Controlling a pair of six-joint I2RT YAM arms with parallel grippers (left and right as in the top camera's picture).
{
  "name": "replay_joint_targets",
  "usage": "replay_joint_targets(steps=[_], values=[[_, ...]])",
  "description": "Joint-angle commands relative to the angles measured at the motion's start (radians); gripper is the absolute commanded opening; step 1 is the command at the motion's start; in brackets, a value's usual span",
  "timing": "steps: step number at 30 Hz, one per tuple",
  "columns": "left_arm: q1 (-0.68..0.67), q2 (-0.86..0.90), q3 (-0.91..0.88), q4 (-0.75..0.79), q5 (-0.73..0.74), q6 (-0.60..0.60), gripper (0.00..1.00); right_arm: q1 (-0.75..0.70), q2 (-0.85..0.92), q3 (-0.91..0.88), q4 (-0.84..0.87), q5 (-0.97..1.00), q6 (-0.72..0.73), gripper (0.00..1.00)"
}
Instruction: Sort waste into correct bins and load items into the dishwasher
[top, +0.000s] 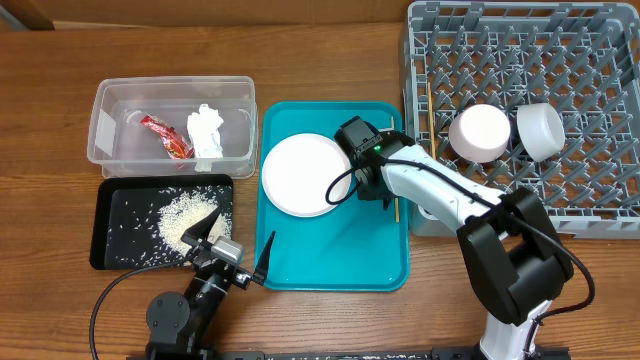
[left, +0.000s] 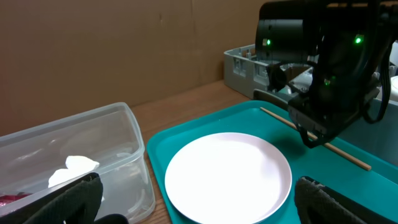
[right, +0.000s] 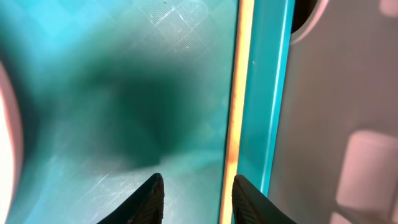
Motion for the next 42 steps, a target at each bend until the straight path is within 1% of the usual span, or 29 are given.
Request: replay_joint_targets(steps=[1,9,11,13,14,16,17,19,22,26,28,30,31,35,38,41,42], values=[[0.006,-0.01,-0.004,0.0,0.008,0.015,1.0,-0.009,0.06,-0.018,0.013,0.021,0.002,0.38],[0.006,-0.01,-0.004,0.0,0.008,0.015,1.0,-0.009,0.102,-0.045,0.006,-0.009,0.002,0.37],[0.006,-0.01,-0.004,0.0,0.008,0.015,1.0,-0.009,0.101,-0.042,-0.003,0.005,0.002,0.34],[0.006,-0.01,-0.004,0.0,0.008,0.015,1.0,-0.009,0.101,-0.041,-0.019,0.043,0.003,0.34],[0.006,-0.01,-0.004,0.0,0.008,0.015,1.0,-0.009,0.101,-0.041,-0.025,0.064,0.002,0.37],[0.006,-0.01,-0.004,0.0,0.008,0.015,1.0,-0.01,0.101,-0.042,-0.028,0.078,0.001,0.52],[0.006,-0.01,-0.004,0.0,0.008,0.015,1.0,-0.011,0.101,-0.042,-0.027,0.076,0.002,0.55],[0.006,-0.01,-0.004,0.0,0.008,0.015,1.0,-0.015,0.101,-0.042,-0.023,0.027,0.002,0.56],[0.006,-0.01,-0.004,0.0,0.008,0.015,1.0,-0.017,0.101,-0.049,0.0,-0.122,0.002,0.57],[0.006,-0.01,-0.004,0.0,0.008,0.015,1.0,-0.015,0.101,-0.053,0.028,-0.31,0.001,0.54],[0.006,-0.01,-0.004,0.0,0.008,0.015,1.0,-0.011,0.101,-0.053,0.029,-0.327,0.002,0.49],[0.006,-0.01,-0.004,0.0,0.008,0.015,1.0,-0.008,0.101,-0.053,0.029,-0.323,0.002,0.47],[0.006,-0.01,-0.004,0.0,0.008,0.015,1.0,-0.008,0.101,-0.053,0.027,-0.313,0.002,0.46],[0.006,-0.01,-0.004,0.0,0.008,0.015,1.0,-0.009,0.101,-0.053,0.011,-0.169,0.001,0.45],[0.006,-0.01,-0.004,0.0,0.008,0.015,1.0,-0.009,0.101,-0.053,-0.008,-0.157,-0.002,0.45],[0.006,-0.01,-0.004,0.0,0.008,0.015,1.0,0.001,0.101,-0.051,-0.022,-0.108,-0.002,0.38],[0.006,-0.01,-0.004,0.0,0.008,0.015,1.0,0.007,0.099,-0.045,-0.029,-0.08,-0.002,0.38]])
